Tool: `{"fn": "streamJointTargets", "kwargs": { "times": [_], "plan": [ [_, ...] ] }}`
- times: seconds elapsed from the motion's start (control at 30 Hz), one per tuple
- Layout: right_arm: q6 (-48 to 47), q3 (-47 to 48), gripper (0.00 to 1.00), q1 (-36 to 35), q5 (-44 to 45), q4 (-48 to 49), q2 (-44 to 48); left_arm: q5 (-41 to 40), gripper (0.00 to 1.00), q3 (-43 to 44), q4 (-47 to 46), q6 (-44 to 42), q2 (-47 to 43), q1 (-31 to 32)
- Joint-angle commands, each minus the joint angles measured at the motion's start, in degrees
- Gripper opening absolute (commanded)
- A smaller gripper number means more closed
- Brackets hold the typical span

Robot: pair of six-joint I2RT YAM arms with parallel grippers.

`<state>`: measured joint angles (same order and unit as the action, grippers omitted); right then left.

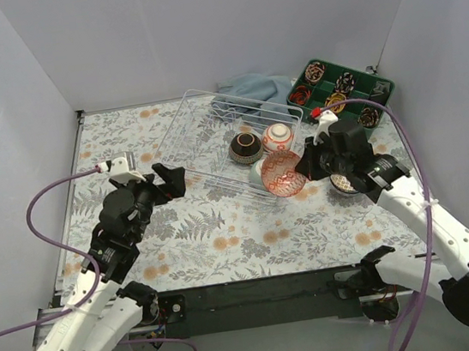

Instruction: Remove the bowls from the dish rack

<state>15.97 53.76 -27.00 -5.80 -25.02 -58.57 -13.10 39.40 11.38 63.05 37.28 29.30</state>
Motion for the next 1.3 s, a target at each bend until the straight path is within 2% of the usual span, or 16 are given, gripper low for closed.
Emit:
{"fn": "streamJointTargets", "kwargs": {
  "times": [0.0, 0.33, 0.63, 0.87, 1.07, 1.1, 1.17, 1.27],
  "plan": [
    [-1.11, -1.37, 0.01, 0.11, 4.39, -7.23, 4.51, -7.64, 0.98, -2.57, 2.25, -4.16, -2.29, -0.30],
    [2.75, -13.76, 0.01, 0.20, 9.84, -9.44, 13.30, -7.02, 0.98, -4.15, 1.81, -4.69, -1.86, -0.30],
    [3.28, -22.10, 0.01, 1.78, 10.20, -1.45, 10.41, -6.94, 0.98, -4.42, 1.81, -4.77, -1.77, -0.30],
    [3.98, -26.42, 0.01, 7.04, 7.48, 2.69, 8.82, -5.88, 0.98, -4.59, 1.81, -4.60, -1.15, -0.38],
    [4.07, -28.09, 0.22, 9.34, 4.31, 3.48, 7.76, -5.88, 0.98, -4.68, 1.81, -4.60, -1.24, -0.30],
    [4.16, -28.01, 0.29, 9.51, 4.40, 3.31, 7.94, -5.88, 0.98, -4.68, 1.81, -4.60, -1.24, -0.30],
    [4.25, -27.74, 0.36, 9.43, 4.57, 2.52, 9.17, -5.79, 0.98, -4.68, 1.72, -4.60, -1.24, -0.30],
    [3.90, -25.81, 0.52, 9.43, 5.10, -0.54, 10.66, -5.71, 0.98, -4.59, 1.89, -4.69, -1.24, -0.30]
  ]
}}
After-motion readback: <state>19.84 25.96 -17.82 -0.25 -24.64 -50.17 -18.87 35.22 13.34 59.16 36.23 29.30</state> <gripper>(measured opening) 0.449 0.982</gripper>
